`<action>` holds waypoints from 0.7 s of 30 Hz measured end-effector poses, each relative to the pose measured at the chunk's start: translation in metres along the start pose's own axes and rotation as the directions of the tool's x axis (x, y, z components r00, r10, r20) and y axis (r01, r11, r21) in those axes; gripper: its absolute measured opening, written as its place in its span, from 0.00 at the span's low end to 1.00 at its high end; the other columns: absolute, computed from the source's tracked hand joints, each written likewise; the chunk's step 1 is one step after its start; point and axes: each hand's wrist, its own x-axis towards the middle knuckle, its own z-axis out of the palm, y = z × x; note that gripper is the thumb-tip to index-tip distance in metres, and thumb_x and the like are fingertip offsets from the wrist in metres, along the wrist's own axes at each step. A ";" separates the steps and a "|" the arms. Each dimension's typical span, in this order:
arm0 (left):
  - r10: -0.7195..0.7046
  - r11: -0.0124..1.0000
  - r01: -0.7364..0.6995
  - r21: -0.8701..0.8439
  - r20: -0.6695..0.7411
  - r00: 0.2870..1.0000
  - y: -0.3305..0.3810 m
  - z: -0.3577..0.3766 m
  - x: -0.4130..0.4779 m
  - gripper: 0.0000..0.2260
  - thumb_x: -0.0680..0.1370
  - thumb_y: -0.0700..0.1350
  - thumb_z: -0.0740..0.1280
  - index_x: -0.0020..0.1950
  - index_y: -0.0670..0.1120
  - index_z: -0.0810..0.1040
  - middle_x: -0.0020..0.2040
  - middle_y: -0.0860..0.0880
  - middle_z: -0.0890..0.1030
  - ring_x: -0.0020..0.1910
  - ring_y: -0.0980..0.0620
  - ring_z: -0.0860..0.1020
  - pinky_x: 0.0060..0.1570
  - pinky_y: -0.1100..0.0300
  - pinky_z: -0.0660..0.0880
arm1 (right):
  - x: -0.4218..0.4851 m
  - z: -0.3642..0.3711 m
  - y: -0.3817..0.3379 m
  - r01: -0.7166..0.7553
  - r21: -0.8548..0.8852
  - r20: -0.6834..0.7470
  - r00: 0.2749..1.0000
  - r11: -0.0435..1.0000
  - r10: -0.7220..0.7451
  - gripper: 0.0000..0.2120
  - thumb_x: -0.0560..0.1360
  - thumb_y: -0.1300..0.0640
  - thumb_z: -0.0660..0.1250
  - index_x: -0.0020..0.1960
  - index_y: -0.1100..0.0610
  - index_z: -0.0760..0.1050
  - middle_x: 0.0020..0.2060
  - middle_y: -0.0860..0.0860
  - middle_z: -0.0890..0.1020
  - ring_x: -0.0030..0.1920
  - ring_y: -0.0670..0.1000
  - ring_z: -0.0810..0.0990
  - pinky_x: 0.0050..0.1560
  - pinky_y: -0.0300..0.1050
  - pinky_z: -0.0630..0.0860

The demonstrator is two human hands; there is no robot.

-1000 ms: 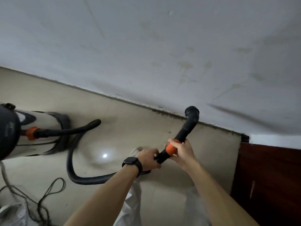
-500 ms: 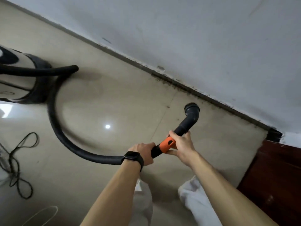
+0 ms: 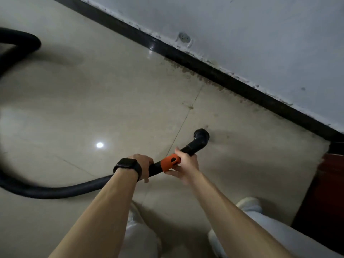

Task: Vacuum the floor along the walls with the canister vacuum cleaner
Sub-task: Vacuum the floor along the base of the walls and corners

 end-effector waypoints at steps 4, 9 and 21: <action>-0.011 0.997 0.002 0.078 0.126 0.992 -0.011 -0.013 0.042 0.29 0.70 0.51 0.78 0.69 0.49 0.74 0.63 0.48 0.79 0.61 0.47 0.78 0.57 0.57 0.75 | 0.036 0.013 0.008 0.066 -0.028 0.072 0.995 0.997 -0.064 0.22 0.80 0.54 0.72 0.67 0.59 0.67 0.54 0.61 0.80 0.51 0.63 0.84 0.38 0.61 0.84; -0.054 0.998 0.056 -0.002 0.270 0.961 -0.038 -0.035 0.077 0.32 0.68 0.50 0.80 0.69 0.50 0.73 0.63 0.49 0.79 0.59 0.48 0.79 0.61 0.55 0.76 | 0.072 0.042 -0.003 0.225 -0.098 0.129 0.969 0.969 -0.212 0.26 0.77 0.54 0.74 0.69 0.57 0.65 0.57 0.61 0.80 0.53 0.63 0.84 0.37 0.60 0.84; -0.042 0.963 0.078 -0.257 0.143 0.989 -0.052 -0.084 0.036 0.33 0.70 0.54 0.78 0.73 0.48 0.72 0.68 0.47 0.77 0.64 0.45 0.77 0.66 0.49 0.74 | 0.047 0.057 -0.071 0.271 -0.143 0.165 0.955 0.952 -0.247 0.21 0.79 0.52 0.73 0.66 0.60 0.72 0.54 0.62 0.82 0.53 0.65 0.84 0.41 0.63 0.85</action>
